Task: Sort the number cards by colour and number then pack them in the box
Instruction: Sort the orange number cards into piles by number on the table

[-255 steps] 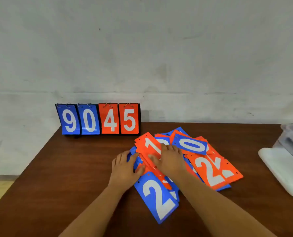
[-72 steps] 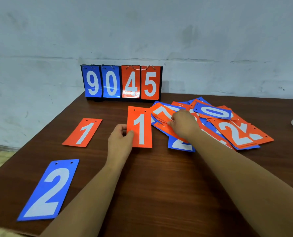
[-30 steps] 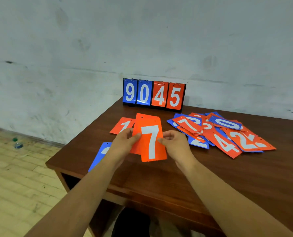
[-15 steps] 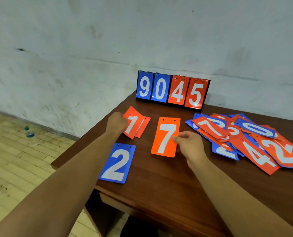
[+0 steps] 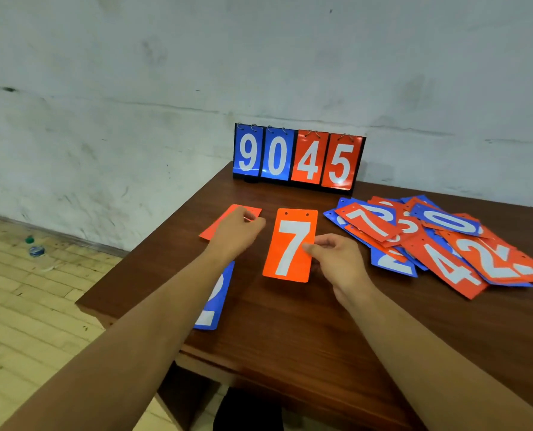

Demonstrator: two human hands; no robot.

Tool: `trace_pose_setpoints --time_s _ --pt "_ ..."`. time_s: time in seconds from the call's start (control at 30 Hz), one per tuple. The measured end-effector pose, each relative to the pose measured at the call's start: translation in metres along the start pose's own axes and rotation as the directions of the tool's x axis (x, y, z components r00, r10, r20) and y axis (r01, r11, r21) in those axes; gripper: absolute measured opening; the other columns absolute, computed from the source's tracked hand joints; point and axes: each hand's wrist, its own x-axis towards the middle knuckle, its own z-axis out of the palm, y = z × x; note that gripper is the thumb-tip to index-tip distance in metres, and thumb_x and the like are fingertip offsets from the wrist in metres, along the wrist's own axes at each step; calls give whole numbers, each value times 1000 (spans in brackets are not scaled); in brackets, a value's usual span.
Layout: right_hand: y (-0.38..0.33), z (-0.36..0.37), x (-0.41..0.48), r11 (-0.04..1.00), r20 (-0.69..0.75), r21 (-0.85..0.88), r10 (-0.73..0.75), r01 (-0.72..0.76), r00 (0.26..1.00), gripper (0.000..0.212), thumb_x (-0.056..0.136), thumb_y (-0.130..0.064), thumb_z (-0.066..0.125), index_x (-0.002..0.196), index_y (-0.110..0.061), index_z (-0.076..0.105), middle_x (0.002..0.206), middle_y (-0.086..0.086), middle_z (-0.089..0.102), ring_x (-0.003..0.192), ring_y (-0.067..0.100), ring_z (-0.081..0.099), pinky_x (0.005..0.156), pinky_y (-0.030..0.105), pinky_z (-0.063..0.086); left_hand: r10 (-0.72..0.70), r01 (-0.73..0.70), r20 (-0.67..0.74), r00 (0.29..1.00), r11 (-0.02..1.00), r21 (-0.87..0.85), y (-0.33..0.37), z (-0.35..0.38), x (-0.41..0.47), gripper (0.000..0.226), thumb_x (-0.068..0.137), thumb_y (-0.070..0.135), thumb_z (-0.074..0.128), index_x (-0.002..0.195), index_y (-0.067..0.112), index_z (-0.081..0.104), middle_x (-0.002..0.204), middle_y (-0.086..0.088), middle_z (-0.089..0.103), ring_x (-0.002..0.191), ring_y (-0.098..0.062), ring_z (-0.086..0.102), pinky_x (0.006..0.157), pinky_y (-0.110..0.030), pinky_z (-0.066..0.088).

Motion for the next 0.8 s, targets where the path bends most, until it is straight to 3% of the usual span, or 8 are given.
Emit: trace_pose_setpoints --time_s 0.1,0.23,0.3,0.4,0.47,0.5,0.6,0.8 --pt "-1 -17 -11 1000 -13 18 7 -7 1000 15 90 -21 67 103 -22 61 90 -8 62 82 8 63 71 26 55 1 21 244 970 996 -86 9 25 -28 37 89 28 65 123 21 53 111 4 62 101 -15 63 90 -38 54" --pt "2 -52 -26 997 -62 -75 -5 1 998 11 97 -30 56 92 -23 62 104 1 67 94 14 64 87 36 54 31 16 269 963 985 -170 16 57 -52 36 89 17 67 122 21 54 115 1 63 105 -15 61 91 -36 52" --pt "9 -79 -31 952 -117 -296 -122 83 986 21 100 -33 49 101 -18 64 110 2 66 97 14 60 90 31 48 20 37 283 959 980 -194 23 72 -62 37 88 16 67 123 19 55 116 -1 63 106 -17 62 92 -37 52" --pt "30 -129 -30 655 -7 -712 -368 254 930 34 100 -35 46 128 -20 59 129 -2 59 121 15 52 100 29 37 15 28 305 952 990 -135 35 92 -76 34 90 17 64 123 21 55 111 3 62 101 -12 61 82 -30 51" --pt "48 -159 -23 407 151 -869 -327 284 933 41 99 -44 42 136 -28 52 145 -4 48 136 14 39 115 39 25 55 -32 304 951 996 -79 41 104 -85 33 90 18 65 122 21 55 101 7 60 90 -7 59 73 -24 48" --pt "54 -172 -20 365 183 -890 -264 274 947 43 100 -47 39 139 -32 48 150 -6 41 140 13 31 118 44 18 75 -63 307 949 997 -51 43 109 -89 33 90 18 65 122 21 55 98 8 59 86 -5 58 71 -23 48" --pt "64 -197 -6 410 203 -873 -185 263 962 45 101 -48 36 143 -35 42 156 -8 31 145 12 23 119 49 12 132 -143 348 928 990 8 47 126 -96 36 89 19 66 122 24 51 95 10 58 83 -3 58 69 -23 49" --pt "56 -219 27 521 203 -810 -181 269 962 42 101 -45 38 138 -28 51 151 -4 41 141 15 32 118 49 19 267 -323 359 894 941 105 57 157 -97 46 85 23 70 121 31 42 95 5 62 84 -8 61 63 -19 43"
